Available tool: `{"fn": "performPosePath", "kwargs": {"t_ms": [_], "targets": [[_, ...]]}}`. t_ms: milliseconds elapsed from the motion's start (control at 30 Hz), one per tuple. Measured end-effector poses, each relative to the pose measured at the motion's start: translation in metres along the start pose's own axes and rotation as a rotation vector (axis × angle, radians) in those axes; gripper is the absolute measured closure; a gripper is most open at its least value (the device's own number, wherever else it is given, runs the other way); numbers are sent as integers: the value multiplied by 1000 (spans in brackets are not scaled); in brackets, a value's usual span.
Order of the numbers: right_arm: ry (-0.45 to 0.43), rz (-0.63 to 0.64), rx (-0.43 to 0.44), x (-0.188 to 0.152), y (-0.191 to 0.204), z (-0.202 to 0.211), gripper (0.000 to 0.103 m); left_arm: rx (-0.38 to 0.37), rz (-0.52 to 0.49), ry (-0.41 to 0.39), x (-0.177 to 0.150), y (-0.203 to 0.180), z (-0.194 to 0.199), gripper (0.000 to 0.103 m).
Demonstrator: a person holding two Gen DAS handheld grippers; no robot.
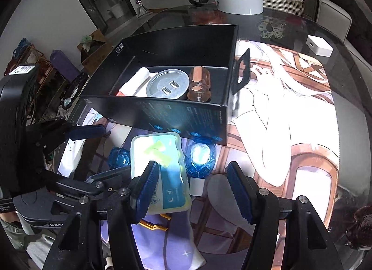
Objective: Organize rigid objects
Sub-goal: 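Grasp the blue bottle with left tool while right grasps the white-capped blue bottle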
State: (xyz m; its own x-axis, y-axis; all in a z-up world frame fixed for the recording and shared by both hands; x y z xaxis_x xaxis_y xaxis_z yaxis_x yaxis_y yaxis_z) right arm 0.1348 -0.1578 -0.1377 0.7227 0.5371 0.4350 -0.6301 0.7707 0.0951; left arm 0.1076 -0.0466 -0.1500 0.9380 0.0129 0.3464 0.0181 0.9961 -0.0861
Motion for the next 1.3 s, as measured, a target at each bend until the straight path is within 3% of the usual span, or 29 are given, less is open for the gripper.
{"fn": "performPosePath", "kwargs": {"t_ms": [33, 167, 233, 500, 700, 1033, 1233, 1267, 1300], "targets": [[0, -7, 6, 0, -2, 0, 39, 8, -12, 0, -1, -2, -1, 30], [3, -25, 18, 0, -9, -2, 40, -24, -49, 15, -2, -10, -1, 66], [3, -26, 4, 0, -13, -2, 40, -24, -61, 16, -3, -11, 1, 74], [9, -20, -20, 4, -14, -1, 49, 0, -15, 12, -4, 12, 4, 74], [7, -4, 6, 9, 2, -4, 50, -3, 32, 12, -7, 33, 5, 74], [3, -35, -65, 9, -15, -1, 53, 2, 53, 7, -4, 33, 3, 74], [32, 16, -24, 8, 7, -12, 54, 1, 58, -3, -6, 32, 2, 73], [31, 27, -30, 7, 11, -13, 54, 3, 57, -5, -7, 32, 3, 70], [32, 41, -38, 7, 12, -14, 64, 8, 58, -4, -7, 32, 3, 66]]}}
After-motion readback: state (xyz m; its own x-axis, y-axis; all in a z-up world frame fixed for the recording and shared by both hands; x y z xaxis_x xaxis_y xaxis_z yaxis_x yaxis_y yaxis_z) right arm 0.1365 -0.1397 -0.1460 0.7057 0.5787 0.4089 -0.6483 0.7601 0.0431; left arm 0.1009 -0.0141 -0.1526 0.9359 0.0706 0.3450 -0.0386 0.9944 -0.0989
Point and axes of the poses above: each gripper's, at about its wrist camera, not at the fingertips, and z roughly against the way its jaws point, y to its left, x to its top, the point moved 1 cm from there along -z, roughly the way its jaws point, and after that the axes turned 14 degrees about z, right-handed, at the moved point
